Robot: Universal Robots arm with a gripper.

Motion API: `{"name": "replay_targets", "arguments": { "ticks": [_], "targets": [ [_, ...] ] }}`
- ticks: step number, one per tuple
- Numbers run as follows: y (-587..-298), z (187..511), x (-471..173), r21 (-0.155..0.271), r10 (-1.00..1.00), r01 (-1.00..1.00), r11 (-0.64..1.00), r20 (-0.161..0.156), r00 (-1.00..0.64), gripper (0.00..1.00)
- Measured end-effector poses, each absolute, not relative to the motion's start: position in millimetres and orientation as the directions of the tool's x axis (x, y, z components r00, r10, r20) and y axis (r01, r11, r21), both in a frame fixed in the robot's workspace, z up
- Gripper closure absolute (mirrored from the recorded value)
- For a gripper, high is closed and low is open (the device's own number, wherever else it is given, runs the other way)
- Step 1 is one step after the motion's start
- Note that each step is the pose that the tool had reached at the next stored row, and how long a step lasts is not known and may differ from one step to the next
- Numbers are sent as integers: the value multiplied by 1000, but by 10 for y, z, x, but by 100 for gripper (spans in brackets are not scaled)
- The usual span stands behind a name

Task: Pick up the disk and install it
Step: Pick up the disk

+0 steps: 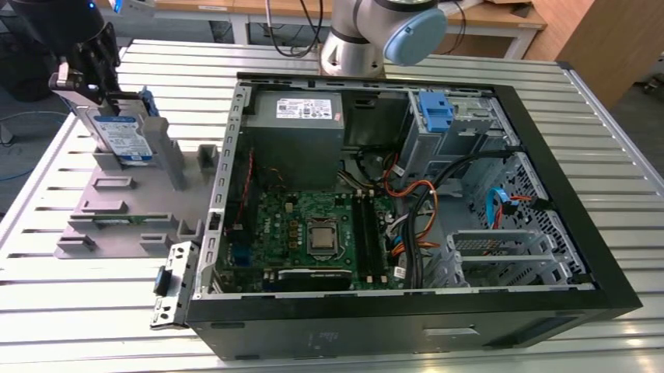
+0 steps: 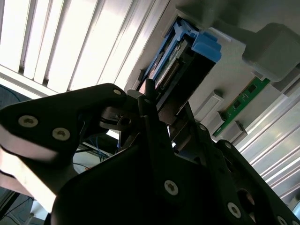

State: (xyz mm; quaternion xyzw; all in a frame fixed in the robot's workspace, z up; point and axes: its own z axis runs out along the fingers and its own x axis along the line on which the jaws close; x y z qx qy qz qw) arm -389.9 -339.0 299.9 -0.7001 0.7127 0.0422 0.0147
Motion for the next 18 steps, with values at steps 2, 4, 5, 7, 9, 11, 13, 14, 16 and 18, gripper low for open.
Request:
{"name": "replay_targets", "arguments": {
  "ticks": [2, 4, 5, 7, 9, 11, 13, 14, 16, 18],
  "targets": [
    [-3390, 2999, -3899, 40, -997, -999, 16, -80, -19, 65],
    [-3390, 2999, -3899, 40, -997, -999, 16, -80, -20, 65],
    [-3390, 2999, -3900, 40, -997, -999, 17, -80, -20, 65],
    [-3390, 2999, -3900, 40, -997, -999, 17, -80, -20, 65],
    [-3390, 3000, -3899, 40, -997, -999, 17, -80, -20, 65],
    [-3390, 3017, -3900, 39, -997, -999, 17, -80, -20, 65],
    [-3389, 3059, -3899, 39, -997, -999, 17, -80, -20, 65],
    [-3389, 3083, -3900, 40, -997, -999, 17, -80, -20, 65],
    [-3390, 3128, -3900, 40, -997, -999, 17, -80, -20, 65],
    [-3390, 3136, -3900, 39, -997, -999, 17, -80, -20, 65]
  ]
}}
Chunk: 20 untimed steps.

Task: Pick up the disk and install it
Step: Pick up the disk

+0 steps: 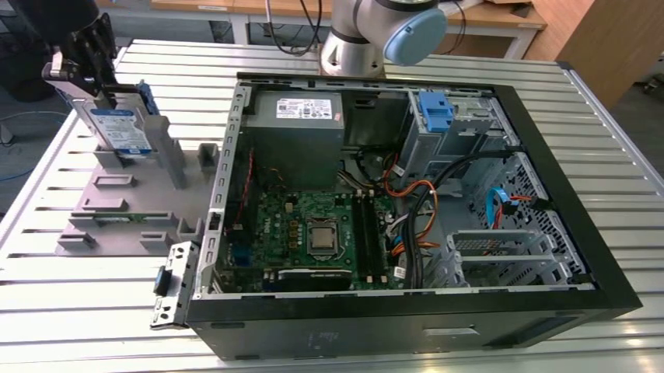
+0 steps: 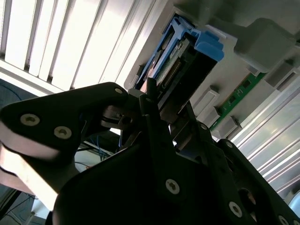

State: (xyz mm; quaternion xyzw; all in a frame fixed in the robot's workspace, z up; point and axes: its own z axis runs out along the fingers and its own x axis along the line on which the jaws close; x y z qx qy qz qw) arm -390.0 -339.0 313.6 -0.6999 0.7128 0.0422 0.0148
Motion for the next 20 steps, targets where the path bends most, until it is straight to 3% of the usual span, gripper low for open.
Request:
{"name": "replay_targets", "arguments": {
  "ticks": [20],
  "targets": [
    [-3390, 3136, -3900, 39, -998, -999, 17, -65, -20, 63]
  ]
}}
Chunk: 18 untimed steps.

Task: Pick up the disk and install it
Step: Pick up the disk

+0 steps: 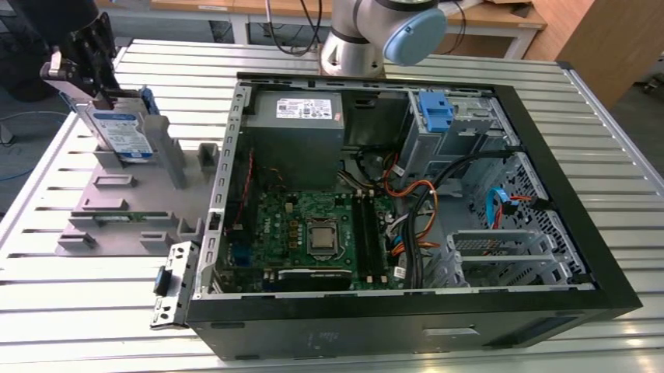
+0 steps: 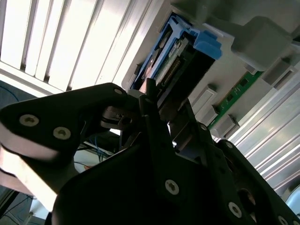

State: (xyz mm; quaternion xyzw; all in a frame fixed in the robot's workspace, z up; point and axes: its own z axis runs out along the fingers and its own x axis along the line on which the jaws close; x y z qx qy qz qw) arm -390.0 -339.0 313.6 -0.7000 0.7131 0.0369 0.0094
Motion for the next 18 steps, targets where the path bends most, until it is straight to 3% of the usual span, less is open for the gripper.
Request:
{"name": "replay_targets", "arguments": {
  "ticks": [3, 4, 18],
  "targets": [
    [-3390, 3136, -3900, 39, -998, -999, 17, -65, -20, 58],
    [-3390, 3136, -3900, 39, -998, -999, 17, -65, -20, 51],
    [-3386, 3035, -3909, 33, -997, -999, 5, -81, -7, 51]
  ]
}}
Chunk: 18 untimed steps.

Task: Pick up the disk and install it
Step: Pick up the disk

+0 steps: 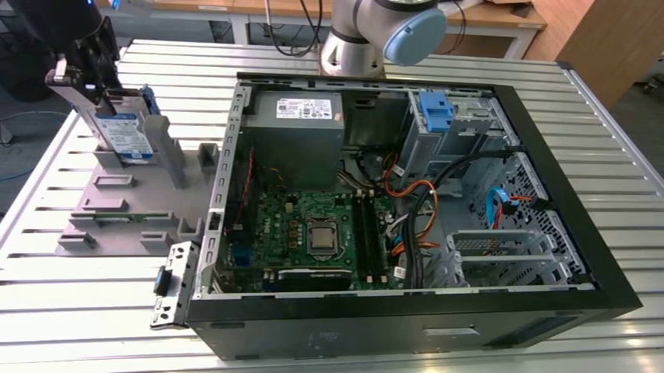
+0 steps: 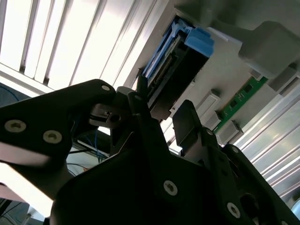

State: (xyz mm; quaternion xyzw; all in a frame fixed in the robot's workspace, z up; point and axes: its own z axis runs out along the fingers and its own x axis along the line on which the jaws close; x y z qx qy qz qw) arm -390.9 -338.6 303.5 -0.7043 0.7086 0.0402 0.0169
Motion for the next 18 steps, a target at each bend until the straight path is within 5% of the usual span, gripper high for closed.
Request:
{"name": "replay_targets", "arguments": {
  "ticks": [18],
  "targets": [
    [-3324, 3006, -3892, 33, -997, -999, 4, -82, -7, 51]
  ]
}}
